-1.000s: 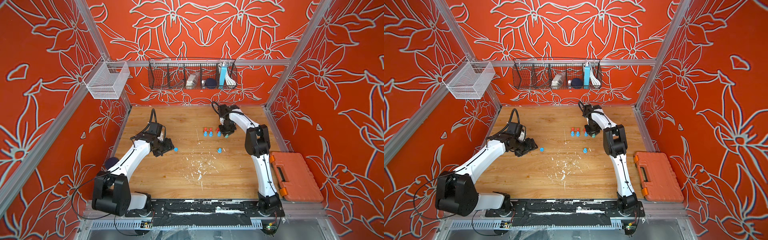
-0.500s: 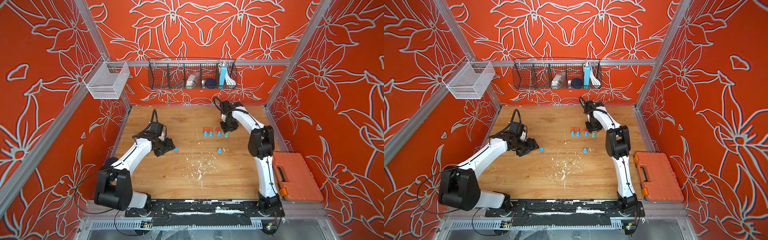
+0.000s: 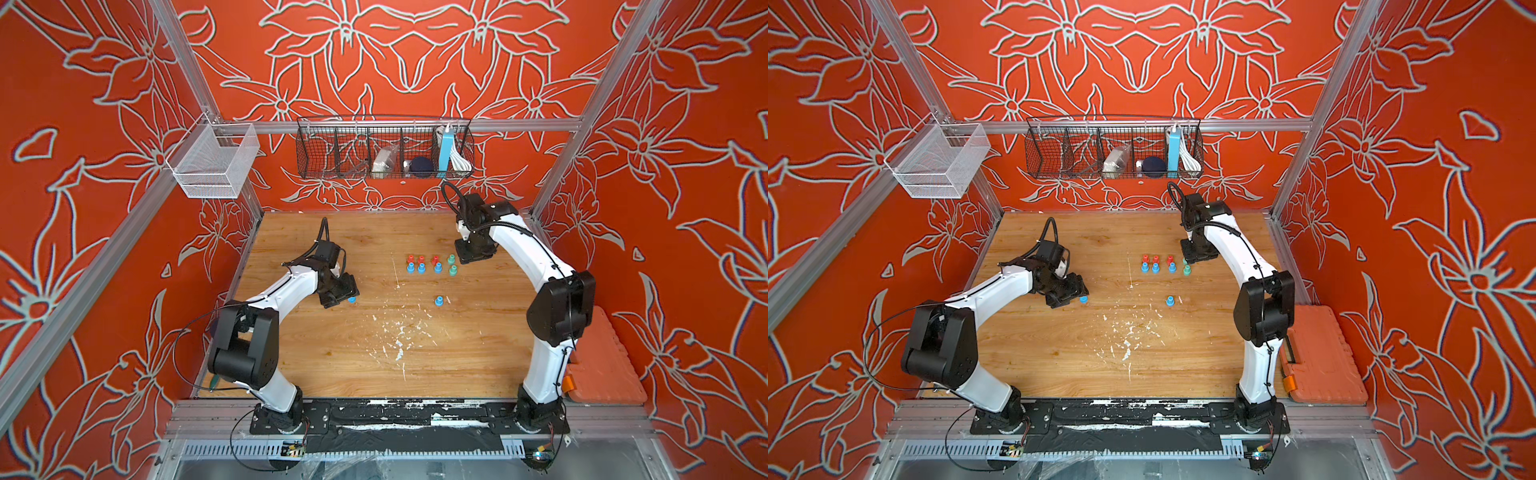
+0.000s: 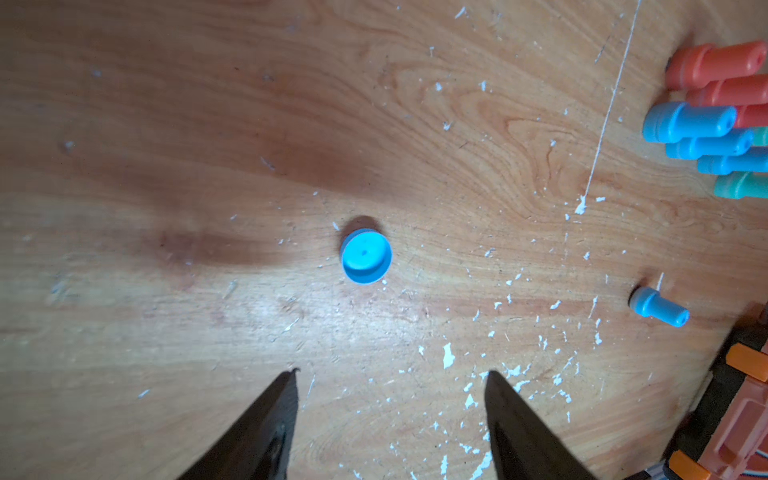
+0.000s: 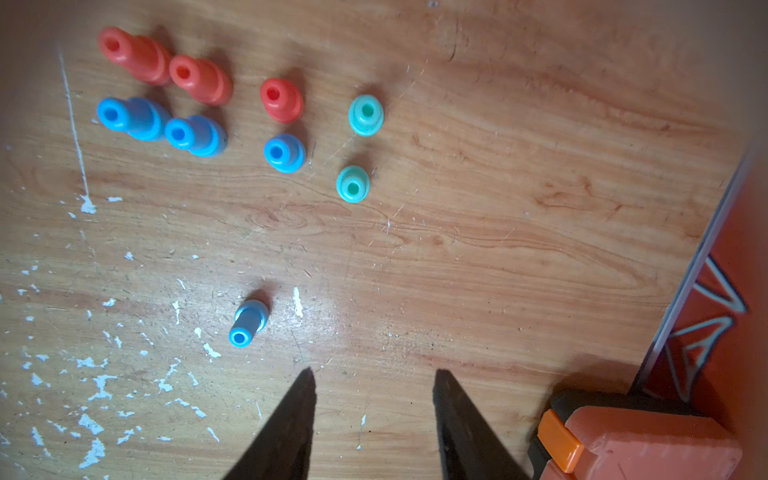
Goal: Close the stamp cap
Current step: Move the cover to the center of the board.
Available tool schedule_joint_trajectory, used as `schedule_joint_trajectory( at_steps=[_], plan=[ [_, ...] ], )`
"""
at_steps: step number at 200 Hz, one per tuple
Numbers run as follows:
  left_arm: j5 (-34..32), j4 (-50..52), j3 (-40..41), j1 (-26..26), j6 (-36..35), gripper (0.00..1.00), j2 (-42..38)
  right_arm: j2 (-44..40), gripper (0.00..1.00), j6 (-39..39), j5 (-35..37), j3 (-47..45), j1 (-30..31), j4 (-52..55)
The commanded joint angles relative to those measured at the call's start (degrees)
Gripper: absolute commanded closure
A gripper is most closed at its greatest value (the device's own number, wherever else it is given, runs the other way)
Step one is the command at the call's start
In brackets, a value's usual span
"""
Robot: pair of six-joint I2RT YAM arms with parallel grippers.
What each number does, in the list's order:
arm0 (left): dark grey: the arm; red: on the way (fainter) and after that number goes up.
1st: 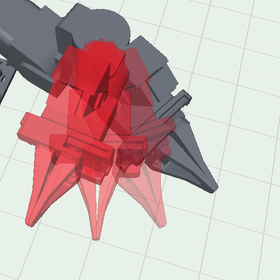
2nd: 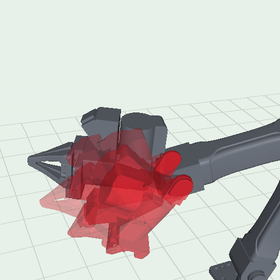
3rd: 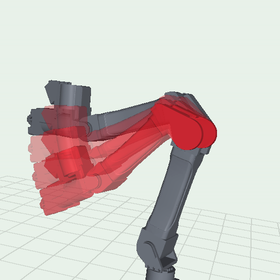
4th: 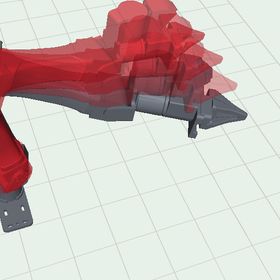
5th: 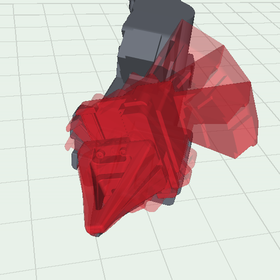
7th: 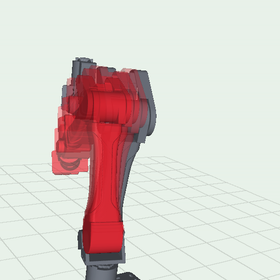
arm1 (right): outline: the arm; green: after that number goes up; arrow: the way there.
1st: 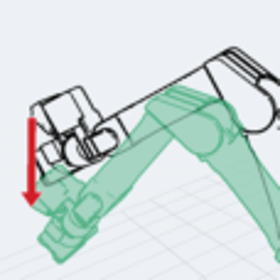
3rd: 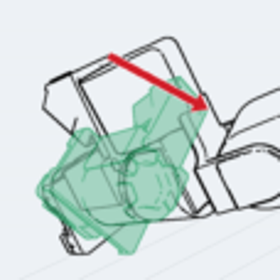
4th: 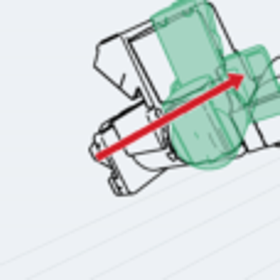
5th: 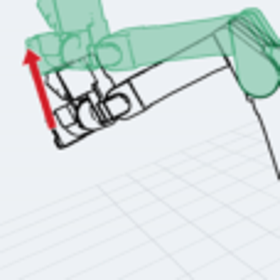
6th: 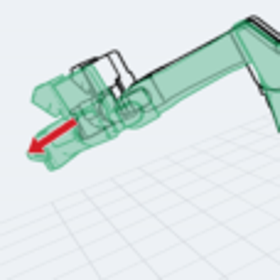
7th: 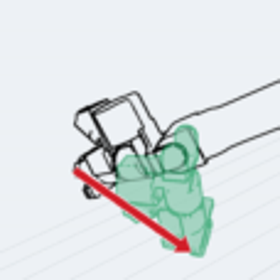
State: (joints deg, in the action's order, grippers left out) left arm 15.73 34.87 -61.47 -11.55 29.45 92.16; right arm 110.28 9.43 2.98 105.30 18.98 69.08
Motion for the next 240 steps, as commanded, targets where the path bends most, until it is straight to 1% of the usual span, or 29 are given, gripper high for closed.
schedule_joint_trajectory(
  at_steps=[1,34,117,167,240],
  plan=[
    [0.0,-1.0,-1.9,-1.2,0.9,0.29,1.7,-2.0,0.51,0.1,0.2,-2.5,-0.7,-0.6],
    [-0.2,-1.6,-3.0,-1.9,1.5,0.29,3.2,-3.3,0.52,0.4,-0.5,-3.9,-0.7,-0.9],
    [-0.5,-2.7,-5.3,-2.9,2.1,0.28,7.6,-4.1,0.52,-0.2,-0.5,-3.4,-1.0,-0.3],
    [-0.7,-2.7,-6.6,-3.0,2.0,0.28,9.5,-3.5,0.52,-0.3,-1.3,-1.8,-1.4,-0.1],
    [-0.5,-3.9,-6.2,-3.0,2.4,0.29,11.4,-2.0,0.52,-0.1,-2.3,0.6,-1.8,0.5]
  ],
)
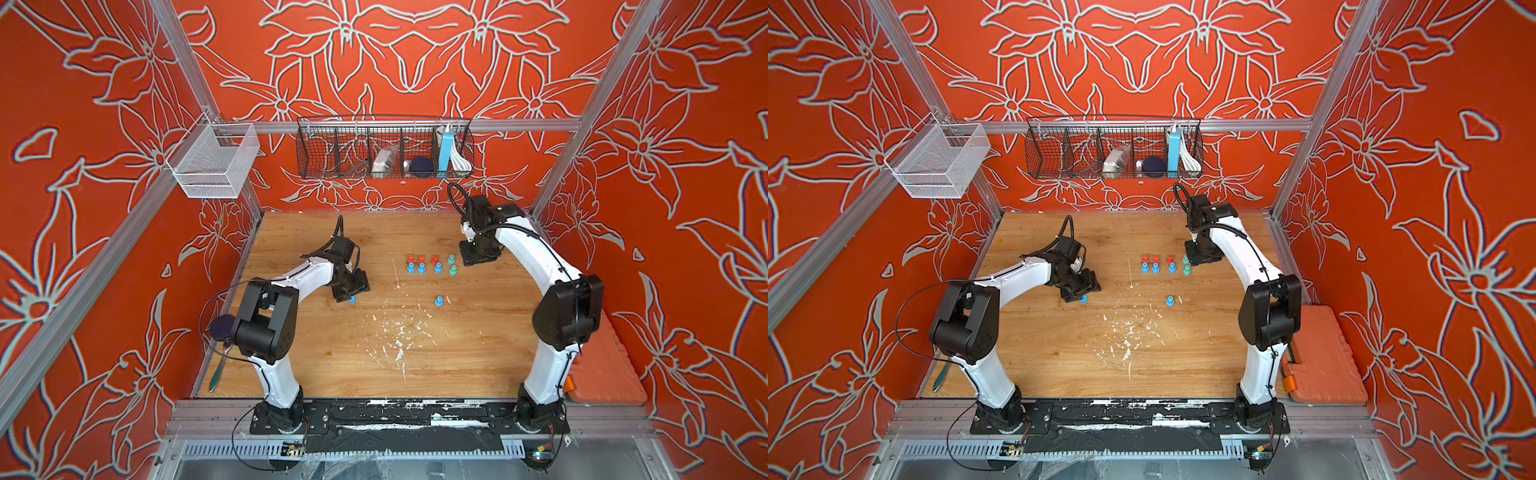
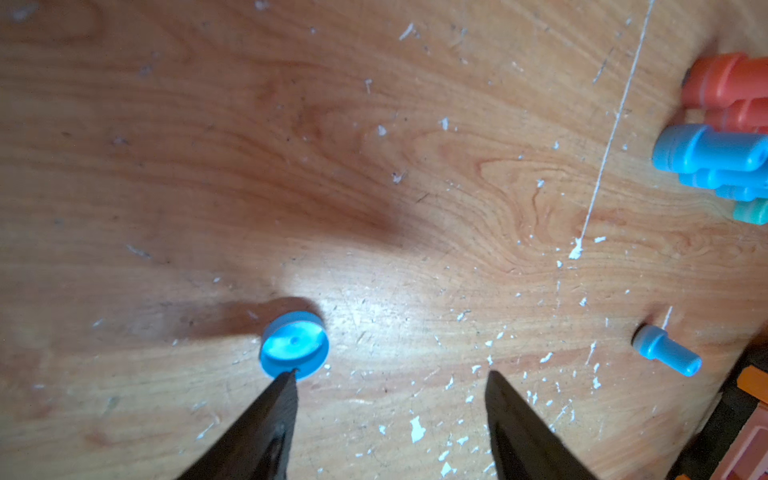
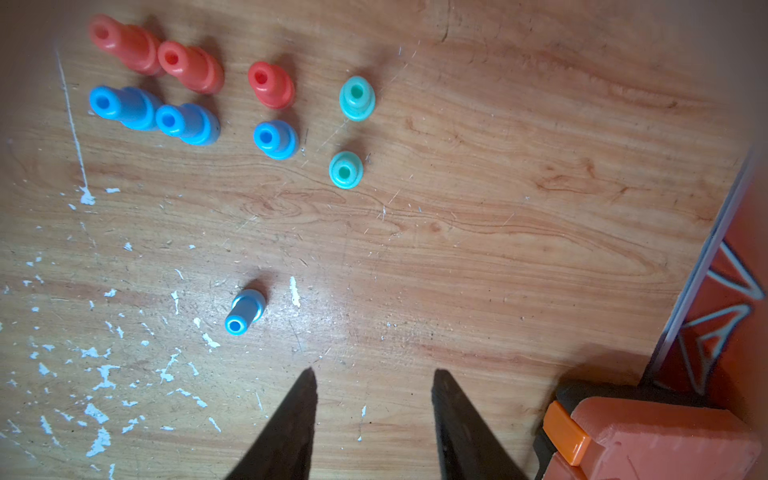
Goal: Close the stamp cap
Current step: Move the cover to the center of the board.
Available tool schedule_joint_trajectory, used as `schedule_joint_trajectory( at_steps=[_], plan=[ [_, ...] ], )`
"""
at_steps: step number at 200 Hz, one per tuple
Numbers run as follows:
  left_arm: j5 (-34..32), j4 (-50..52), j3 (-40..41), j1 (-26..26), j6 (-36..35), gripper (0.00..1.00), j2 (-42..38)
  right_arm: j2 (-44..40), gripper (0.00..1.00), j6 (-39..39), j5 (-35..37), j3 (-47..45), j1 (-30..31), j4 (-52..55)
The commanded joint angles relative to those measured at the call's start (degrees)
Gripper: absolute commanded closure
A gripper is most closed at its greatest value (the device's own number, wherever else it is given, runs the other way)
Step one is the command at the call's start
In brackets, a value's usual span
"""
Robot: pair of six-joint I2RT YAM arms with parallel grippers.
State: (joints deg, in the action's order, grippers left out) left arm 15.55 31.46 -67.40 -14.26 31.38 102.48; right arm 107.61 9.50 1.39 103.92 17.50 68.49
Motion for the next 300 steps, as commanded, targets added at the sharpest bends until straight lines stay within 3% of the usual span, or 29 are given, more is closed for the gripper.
schedule_joint_trajectory(
  at_steps=[1,109,133,179,206,256,300],
  plan=[
    [-0.3,-0.6,-0.2,-0.3,0.6,0.29,1.1,0.7,0.52,-0.2,-0.7,2.0,-0.4,1.2],
    [-1.0,-2.0,1.1,-3.5,0.8,0.29,4.8,0.4,0.53,0.0,-1.8,3.9,-1.1,2.1],
    [-1.0,-2.0,0.2,-7.7,1.5,0.29,6.1,0.4,0.53,0.0,-2.0,4.2,-1.1,2.4],
    [-0.7,-1.5,-6.8,-20.6,5.7,0.29,11.7,-1.4,0.53,0.1,-2.1,2.3,-1.1,1.8],
    [-0.6,-2.5,-9.4,-22.4,8.9,0.29,11.9,-3.9,0.53,0.2,-1.6,-1.1,-1.1,0.8],
    [-0.5,2.4,-19.1,-23.3,6.6,0.28,11.9,-8.9,0.53,1.0,-4.1,-10.4,-0.8,-0.9],
    [0.0,4.2,-21.9,-23.5,6.0,0.28,9.7,-13.1,0.49,2.7,-6.4,-19.3,1.5,-5.0]
  ],
)
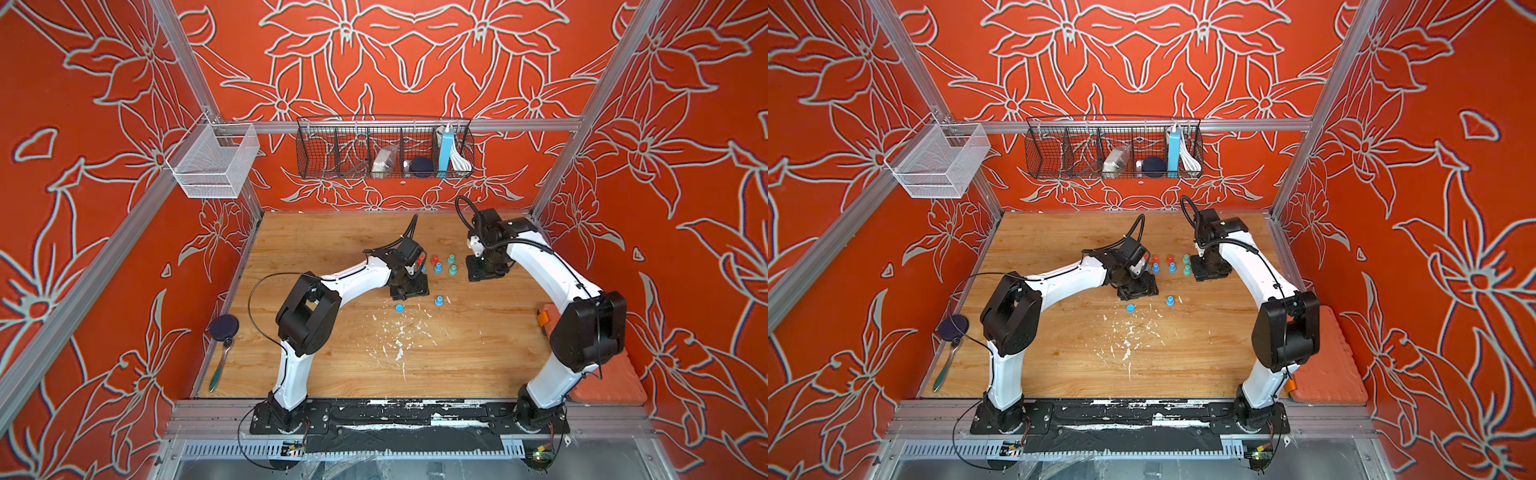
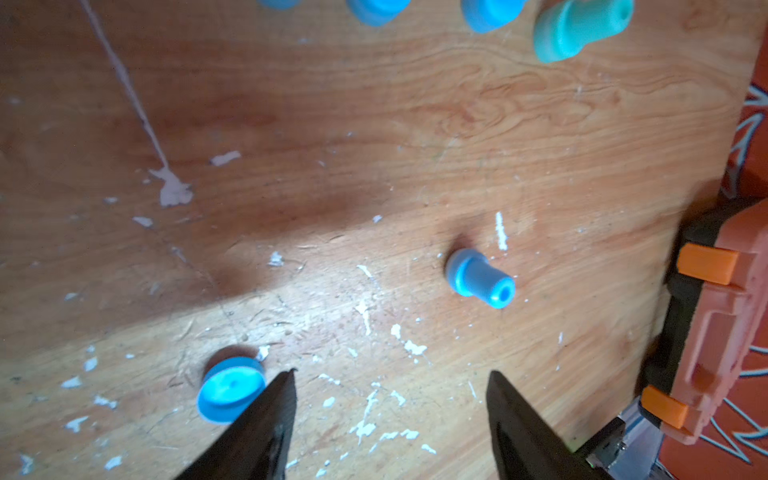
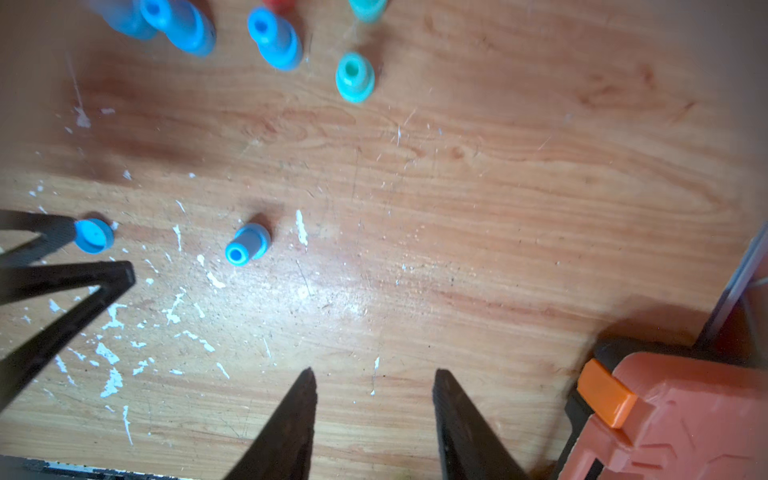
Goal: Close the stamp cap
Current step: Move the cover to the center of the board.
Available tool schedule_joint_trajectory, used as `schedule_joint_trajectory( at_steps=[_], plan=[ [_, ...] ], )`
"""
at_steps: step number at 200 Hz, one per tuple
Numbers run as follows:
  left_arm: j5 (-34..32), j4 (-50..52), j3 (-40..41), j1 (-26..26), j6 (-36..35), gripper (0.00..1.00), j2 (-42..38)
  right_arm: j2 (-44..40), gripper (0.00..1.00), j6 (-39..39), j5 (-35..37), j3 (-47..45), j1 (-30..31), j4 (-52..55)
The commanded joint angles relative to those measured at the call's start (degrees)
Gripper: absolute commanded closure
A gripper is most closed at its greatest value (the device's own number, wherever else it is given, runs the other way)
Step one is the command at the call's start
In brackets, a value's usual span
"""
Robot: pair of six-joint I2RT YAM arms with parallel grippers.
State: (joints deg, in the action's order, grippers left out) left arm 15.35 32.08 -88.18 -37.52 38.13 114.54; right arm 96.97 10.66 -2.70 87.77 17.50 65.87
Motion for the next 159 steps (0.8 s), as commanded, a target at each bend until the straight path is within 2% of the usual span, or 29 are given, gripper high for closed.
schedule_joint_trajectory(
  at_steps=[1,21,47,118,159],
  plan=[
    [0.2,3.7,-1.2,-0.2,-0.7,0.28,-2.4,-2.4,0.49,1.6,-2.3,-3.2,1.6,-2.4],
    [-0.7,4.6,-0.4,0.2,-1.6,0.28,-4.6,-2.3,0.44,2.7,-3.0,-4.9,3.7,-3.5],
    [0.7,2.5,6.1,3.8,-0.7,0.28,-9.6,-1.4,0.41,3.6,-2.4,-5.9,7.0,-4.6],
    [-0.4,2.4,24.1,17.5,-3.2,0.28,-25.1,6.1,0.43,5.3,-0.1,-2.7,11.5,-7.1],
    [-0.1,1.7,29.6,20.3,-3.0,0.28,-28.8,9.8,0.47,6.9,0.2,-2.9,12.6,-9.5]
  ],
)
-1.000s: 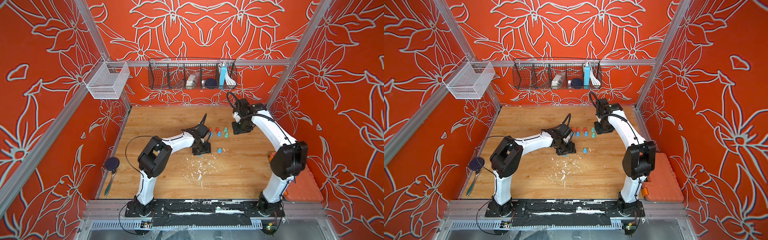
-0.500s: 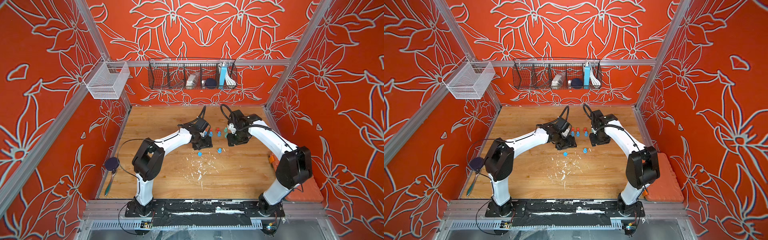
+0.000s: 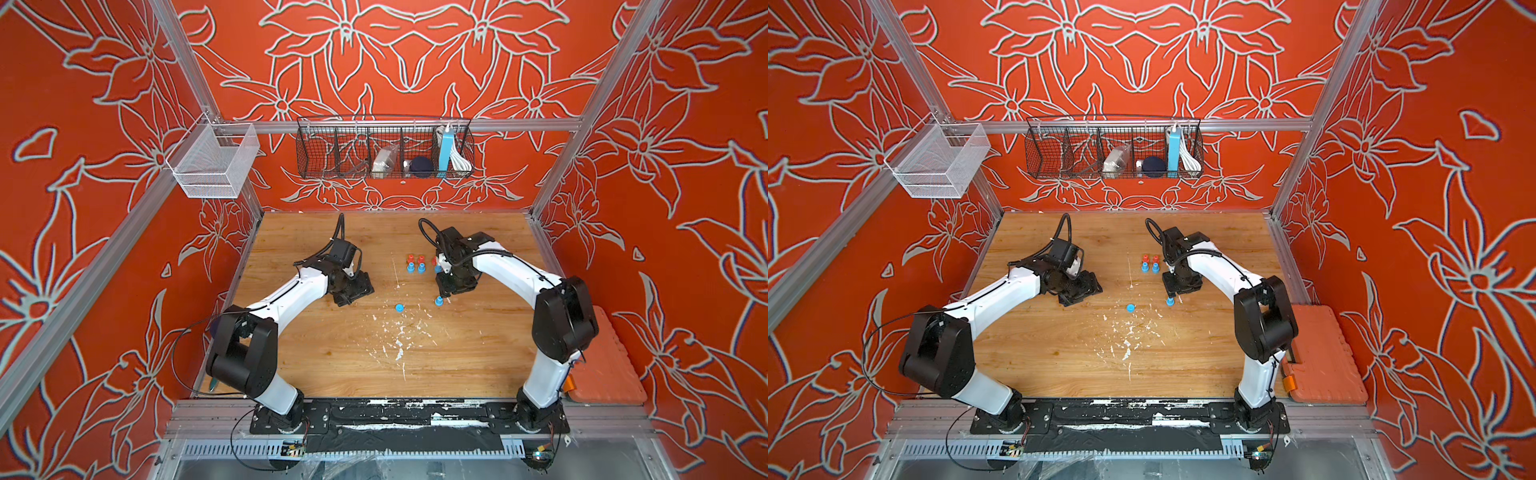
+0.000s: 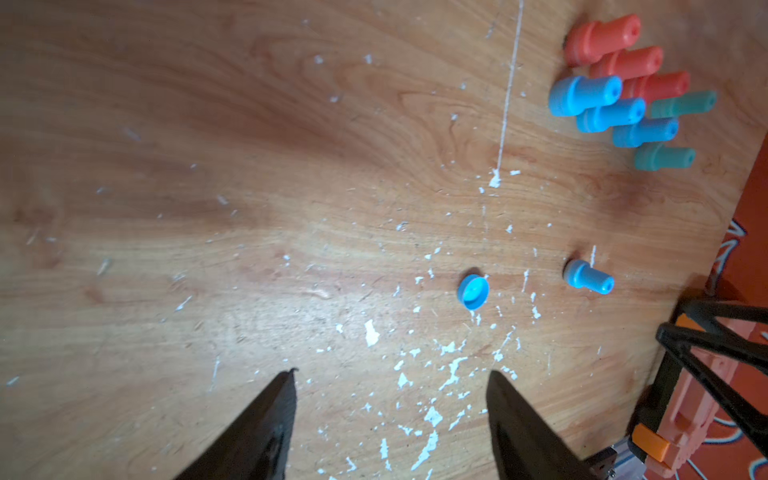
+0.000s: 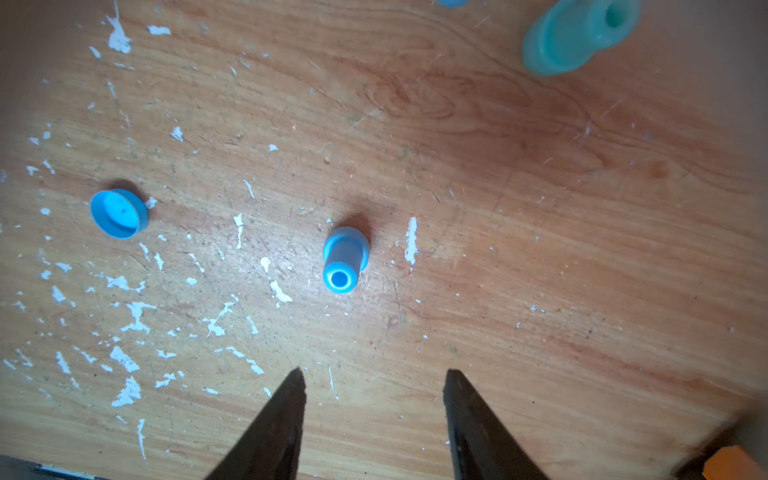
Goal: Close the stamp cap
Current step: Move the cover to the center of the board, then pick up the stamp from the center of the board.
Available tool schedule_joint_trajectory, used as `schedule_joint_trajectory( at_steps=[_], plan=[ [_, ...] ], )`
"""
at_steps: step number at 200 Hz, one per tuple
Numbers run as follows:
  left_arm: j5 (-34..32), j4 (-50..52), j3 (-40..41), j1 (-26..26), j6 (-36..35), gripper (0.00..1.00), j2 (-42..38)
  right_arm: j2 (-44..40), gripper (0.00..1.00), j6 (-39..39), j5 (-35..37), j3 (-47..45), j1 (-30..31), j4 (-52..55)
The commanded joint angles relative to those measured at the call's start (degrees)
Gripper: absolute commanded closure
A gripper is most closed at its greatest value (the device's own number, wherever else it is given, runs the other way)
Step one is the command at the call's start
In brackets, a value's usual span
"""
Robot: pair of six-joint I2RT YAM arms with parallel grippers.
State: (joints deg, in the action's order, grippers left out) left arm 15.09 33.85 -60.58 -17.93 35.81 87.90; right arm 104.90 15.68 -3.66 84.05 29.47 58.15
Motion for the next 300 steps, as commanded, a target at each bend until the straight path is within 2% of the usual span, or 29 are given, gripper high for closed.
schedule_joint_trajectory(
  at_steps=[1,115,161,217,257,284,300],
  plan=[
    [0.2,-0.1,2.0,0.7,-0.7,0.28,-2.3,2.0,0.47,1.9,1.1,0.9,0.6,-1.8],
    [0.1,0.9,2.2,2.3,-1.2,0.28,-3.3,8.6,0.57,2.1,1.2,1.6,2.2,-3.3],
    [0.2,0.9,2.5,2.6,-1.2,0.28,-3.3,9.8,0.72,1.7,1.7,2.5,2.3,-3.3],
    [0.5,0.7,2.4,3.5,-1.6,0.28,-3.2,9.6,0.82,1.1,2.7,3.3,2.5,-1.5],
    [0.4,0.5,3.2,4.6,-2.0,0.28,-3.5,10.5,0.87,-0.4,3.4,14.9,6.1,7.6],
    [0.2,0.6,4.0,5.7,-2.1,0.28,-3.8,18.1,0.91,-0.1,1.6,29.6,9.9,18.3],
    [-0.8,0.9,4.5,6.0,-2.3,0.28,-4.6,21.9,0.92,-0.1,0.8,35.7,12.5,20.9]
  ],
)
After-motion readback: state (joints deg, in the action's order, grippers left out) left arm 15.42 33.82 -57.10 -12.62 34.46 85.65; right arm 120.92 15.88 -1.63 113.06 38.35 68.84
